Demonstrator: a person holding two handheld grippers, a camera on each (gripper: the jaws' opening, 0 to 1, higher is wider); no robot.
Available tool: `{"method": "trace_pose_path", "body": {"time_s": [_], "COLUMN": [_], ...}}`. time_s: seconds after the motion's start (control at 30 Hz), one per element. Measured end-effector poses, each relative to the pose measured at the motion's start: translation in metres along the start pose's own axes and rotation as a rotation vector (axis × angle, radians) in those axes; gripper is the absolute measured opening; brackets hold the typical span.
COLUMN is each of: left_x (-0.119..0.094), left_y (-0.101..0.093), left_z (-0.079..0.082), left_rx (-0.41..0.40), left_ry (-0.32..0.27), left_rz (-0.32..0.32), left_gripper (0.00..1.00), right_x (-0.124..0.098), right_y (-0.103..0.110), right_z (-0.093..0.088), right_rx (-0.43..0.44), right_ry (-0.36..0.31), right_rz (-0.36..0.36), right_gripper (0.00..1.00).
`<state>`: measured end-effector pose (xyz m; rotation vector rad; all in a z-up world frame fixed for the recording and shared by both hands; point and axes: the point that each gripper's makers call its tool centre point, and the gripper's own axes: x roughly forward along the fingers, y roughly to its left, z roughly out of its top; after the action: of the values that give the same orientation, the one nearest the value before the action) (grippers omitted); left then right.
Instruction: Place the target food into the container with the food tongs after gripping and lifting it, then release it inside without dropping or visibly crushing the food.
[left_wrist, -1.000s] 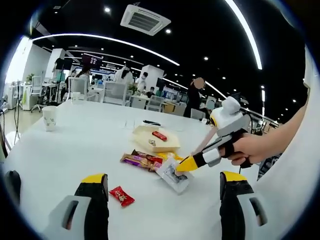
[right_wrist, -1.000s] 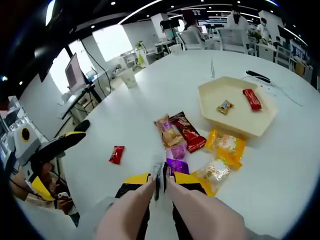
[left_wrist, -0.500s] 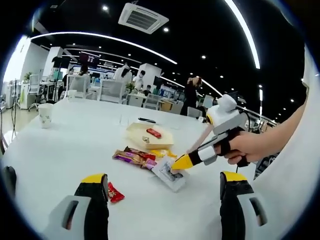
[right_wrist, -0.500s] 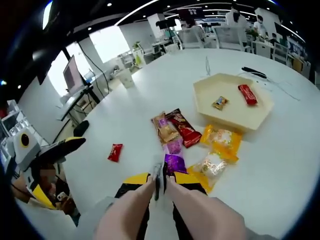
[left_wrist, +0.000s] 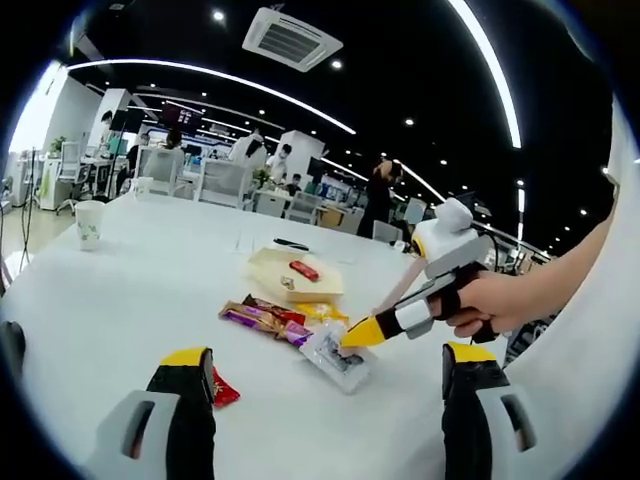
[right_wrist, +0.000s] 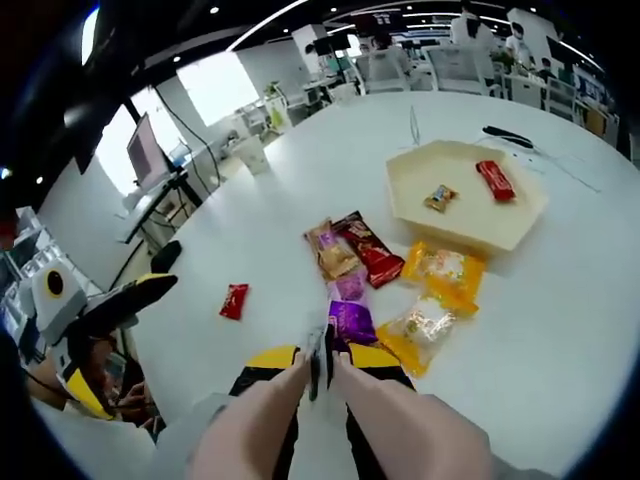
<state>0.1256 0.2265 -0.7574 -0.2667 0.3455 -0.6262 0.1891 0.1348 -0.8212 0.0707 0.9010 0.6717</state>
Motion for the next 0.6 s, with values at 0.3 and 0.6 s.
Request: {"method": "trace_pose_path", "body": {"time_s": [0.3, 0.6], "left_x": [0.004, 0.006], "left_y": [-0.011, -0.015], "left_z": [0.0, 0.005], "left_rx": [0.007, 0.011], "left_ry": [0.011, -0.002], "left_rz": [-0.053, -0.051], "left_gripper": [0.99, 0.99], "right_x": [-0.005, -0.016], "right_y": [-0.003, -0.009], "right_z": [0.007, 0.009], "right_rx": [0.019, 0.089], "right_ry": [-0.022, -0.044], "right_rz": [0.003, 0.027], "right_gripper": [0.16, 0.16]}}
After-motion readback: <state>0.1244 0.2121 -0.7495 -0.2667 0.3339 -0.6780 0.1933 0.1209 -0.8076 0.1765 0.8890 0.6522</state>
